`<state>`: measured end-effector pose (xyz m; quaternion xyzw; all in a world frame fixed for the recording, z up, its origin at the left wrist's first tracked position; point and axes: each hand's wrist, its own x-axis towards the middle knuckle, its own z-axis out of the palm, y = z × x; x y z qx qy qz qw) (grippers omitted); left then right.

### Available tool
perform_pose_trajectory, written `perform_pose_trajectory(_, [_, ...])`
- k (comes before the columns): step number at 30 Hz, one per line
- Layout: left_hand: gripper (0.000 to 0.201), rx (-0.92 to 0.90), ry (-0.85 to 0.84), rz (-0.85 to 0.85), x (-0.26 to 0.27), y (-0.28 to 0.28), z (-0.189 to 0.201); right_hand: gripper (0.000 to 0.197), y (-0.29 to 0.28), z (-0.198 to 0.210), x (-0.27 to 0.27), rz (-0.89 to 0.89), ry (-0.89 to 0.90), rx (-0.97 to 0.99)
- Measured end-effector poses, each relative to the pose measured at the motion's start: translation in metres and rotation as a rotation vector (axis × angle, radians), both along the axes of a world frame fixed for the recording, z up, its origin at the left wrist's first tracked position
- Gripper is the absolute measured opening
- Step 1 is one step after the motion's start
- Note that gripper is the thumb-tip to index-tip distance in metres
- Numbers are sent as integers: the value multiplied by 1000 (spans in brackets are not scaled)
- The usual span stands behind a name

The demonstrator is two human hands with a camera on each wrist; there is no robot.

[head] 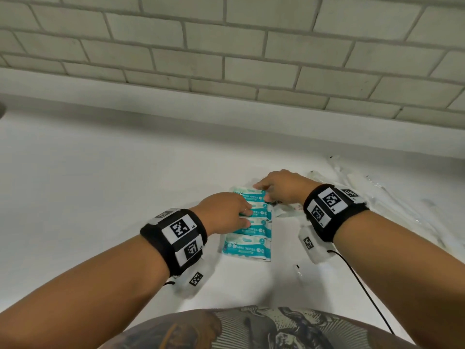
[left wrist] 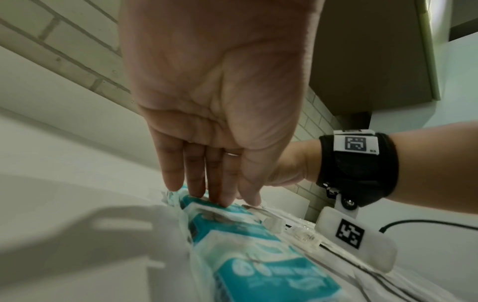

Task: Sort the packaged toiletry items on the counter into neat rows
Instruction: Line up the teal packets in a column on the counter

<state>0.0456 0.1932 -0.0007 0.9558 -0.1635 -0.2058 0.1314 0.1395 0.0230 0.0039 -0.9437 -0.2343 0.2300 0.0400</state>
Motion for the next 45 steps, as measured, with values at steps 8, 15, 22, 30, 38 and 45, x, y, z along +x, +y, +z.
perform_pose_trajectory(8, [44, -34, -105, 54, 9, -9, 6, 71, -54, 9, -27, -80, 46, -88])
perform_pose_trajectory(15, [47, 141, -82, 39, 14, -19, -6, 27, -73, 14, -20, -345, 220, 128])
perform_pose_trajectory(22, [50, 133, -79, 43, 15, -19, -9, 32, -73, 10, -15, -399, 26, 91])
perform_pose_trajectory(30, [48, 93, -72, 49, 14, -17, -9, 50, -40, 4, 2, -277, -92, -63])
perform_pose_trajectory(38, [47, 82, -80, 14, 13, -15, -5, 49, 21, 5, 28, -98, -39, 61])
perform_pose_trajectory(45, [46, 95, -79, -19, 15, -15, -8, 41, 32, 7, 30, -63, -52, 31])
